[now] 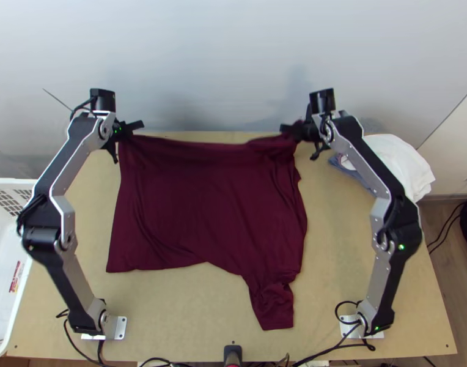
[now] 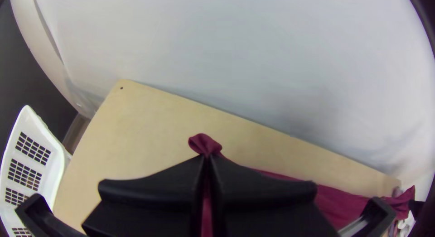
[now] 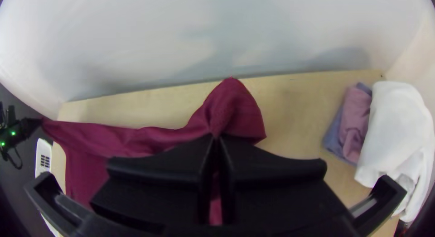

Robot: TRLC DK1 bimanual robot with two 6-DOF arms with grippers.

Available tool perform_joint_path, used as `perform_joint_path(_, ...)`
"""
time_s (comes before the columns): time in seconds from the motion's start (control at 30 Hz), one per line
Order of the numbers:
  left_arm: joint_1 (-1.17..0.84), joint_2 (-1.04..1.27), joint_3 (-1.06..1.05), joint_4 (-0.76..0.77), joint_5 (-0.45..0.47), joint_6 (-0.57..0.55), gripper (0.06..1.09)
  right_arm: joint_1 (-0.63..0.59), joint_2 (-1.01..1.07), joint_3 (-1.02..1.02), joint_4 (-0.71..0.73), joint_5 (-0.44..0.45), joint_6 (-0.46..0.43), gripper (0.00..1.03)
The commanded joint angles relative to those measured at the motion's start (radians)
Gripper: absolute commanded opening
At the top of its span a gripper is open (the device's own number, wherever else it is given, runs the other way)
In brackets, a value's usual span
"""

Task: Fold the t-shirt

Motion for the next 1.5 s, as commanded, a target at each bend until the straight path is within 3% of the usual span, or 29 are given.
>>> perform_joint_path(0.0, -0.034, -0.218, -0.283, 0.046, 0.039, -0.016, 0.10, 0.029, -0.183, -0.245, -0.009, -0.055, 0.038, 0.03)
perform_joint_path(0.37, 0.027, -0.561, -0.753, 0.131, 0.093, 0.007, 0.10, 0.016, -0.453, -0.604, -0.007, -0.120, 0.044, 0.03)
perform_joint_path(0.87, 0.073, -0.673, -0.989, 0.206, 0.114, -0.006, 0.10, 0.041, -0.611, -0.873, 0.020, -0.155, 0.040, 0.03)
perform_joint_path(0.9, 0.073, -0.672, -0.989, 0.206, 0.114, -0.012, 0.10, 0.044, -0.625, -0.882, 0.027, -0.155, 0.040, 0.10)
perform_joint_path(0.97, 0.073, -0.673, -0.991, 0.206, 0.119, -0.025, 0.10, 0.050, -0.643, -0.894, 0.030, -0.155, 0.049, 0.51)
perform_joint_path(1.0, 0.073, -0.673, -0.988, 0.204, 0.125, -0.035, 0.15, 0.050, -0.648, -0.899, 0.030, -0.155, 0.063, 0.74)
perform_joint_path(1.03, 0.073, -0.675, -0.986, 0.200, 0.142, -0.041, 0.26, 0.050, -0.648, -0.899, 0.030, -0.155, 0.063, 0.94)
perform_joint_path(1.07, 0.073, -0.675, -0.981, 0.192, 0.154, -0.050, 0.40, 0.050, -0.648, -0.896, 0.030, -0.155, 0.063, 0.99)
perform_joint_path(1.2, 0.073, -0.654, -0.946, 0.085, 0.239, -0.090, 0.98, 0.033, -0.659, -0.891, 0.031, -0.155, 0.063, 0.99)
perform_joint_path(1.23, 0.073, -0.638, -0.932, 0.039, 0.254, -0.093, 1.04, 0.026, -0.662, -0.888, 0.030, -0.155, 0.063, 0.99)
perform_joint_path(1.37, 0.071, -0.664, -0.900, -0.072, 0.256, -0.076, 1.04, 0.012, -0.691, -0.885, 0.030, -0.157, 0.061, 0.99)
perform_joint_path(1.47, 0.074, -0.733, -0.903, -0.129, 0.315, -0.056, 1.04, 0.012, -0.731, -0.876, 0.019, -0.173, 0.064, 0.99)
